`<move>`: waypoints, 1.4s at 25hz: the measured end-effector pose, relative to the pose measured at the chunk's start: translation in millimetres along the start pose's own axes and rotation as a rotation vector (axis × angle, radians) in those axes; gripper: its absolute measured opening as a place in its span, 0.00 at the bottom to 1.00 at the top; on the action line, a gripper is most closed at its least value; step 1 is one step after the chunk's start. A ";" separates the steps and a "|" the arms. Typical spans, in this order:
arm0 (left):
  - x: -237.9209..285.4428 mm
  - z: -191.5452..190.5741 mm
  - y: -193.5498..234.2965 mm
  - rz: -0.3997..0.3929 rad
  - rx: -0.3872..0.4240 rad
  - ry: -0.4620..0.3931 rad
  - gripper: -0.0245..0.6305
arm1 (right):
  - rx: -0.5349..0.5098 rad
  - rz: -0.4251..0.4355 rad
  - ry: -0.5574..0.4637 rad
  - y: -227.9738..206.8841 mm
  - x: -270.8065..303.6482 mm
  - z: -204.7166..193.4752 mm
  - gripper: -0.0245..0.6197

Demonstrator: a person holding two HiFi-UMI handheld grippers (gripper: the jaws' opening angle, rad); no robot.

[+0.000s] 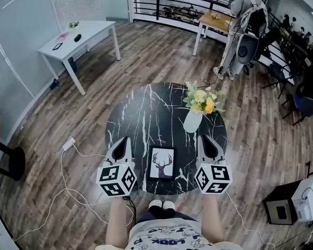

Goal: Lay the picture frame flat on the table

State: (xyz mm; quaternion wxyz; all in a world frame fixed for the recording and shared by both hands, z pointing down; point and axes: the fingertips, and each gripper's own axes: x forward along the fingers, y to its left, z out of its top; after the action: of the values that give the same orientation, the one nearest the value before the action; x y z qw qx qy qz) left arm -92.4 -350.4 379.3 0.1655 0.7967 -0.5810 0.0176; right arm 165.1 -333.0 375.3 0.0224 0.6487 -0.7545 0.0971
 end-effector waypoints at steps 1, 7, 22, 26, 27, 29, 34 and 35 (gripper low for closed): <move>-1.9 3.4 -1.6 0.001 0.011 -0.009 0.08 | -0.007 0.000 -0.012 1.5 -2.5 4.6 0.13; -12.8 19.0 -8.2 0.021 0.066 -0.048 0.08 | -0.030 -0.003 -0.072 8.2 -14.5 22.6 0.12; -29.6 27.1 -7.4 0.059 0.115 -0.084 0.08 | -0.028 0.006 -0.103 11.5 -27.8 28.0 0.11; -31.1 28.2 -7.3 0.064 0.116 -0.085 0.08 | -0.029 0.007 -0.102 11.3 -28.1 29.2 0.11; -31.2 28.6 -7.5 0.063 0.116 -0.086 0.08 | -0.031 0.007 -0.103 11.5 -28.1 29.8 0.11; -31.2 29.1 -7.9 0.062 0.118 -0.086 0.08 | -0.037 0.007 -0.104 11.9 -27.6 30.7 0.11; -29.5 26.5 -9.1 0.061 0.116 -0.079 0.08 | -0.048 0.003 -0.103 9.6 -27.4 31.7 0.11; -29.3 26.1 -9.3 0.061 0.116 -0.079 0.08 | -0.049 0.003 -0.104 9.0 -27.6 31.7 0.11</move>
State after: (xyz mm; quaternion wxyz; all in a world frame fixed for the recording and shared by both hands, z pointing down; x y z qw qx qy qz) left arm -97.5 -328.4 345.9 0.0955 0.7869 -0.6091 0.0246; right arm 163.5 -310.4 338.8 -0.0012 0.6510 -0.7577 0.0450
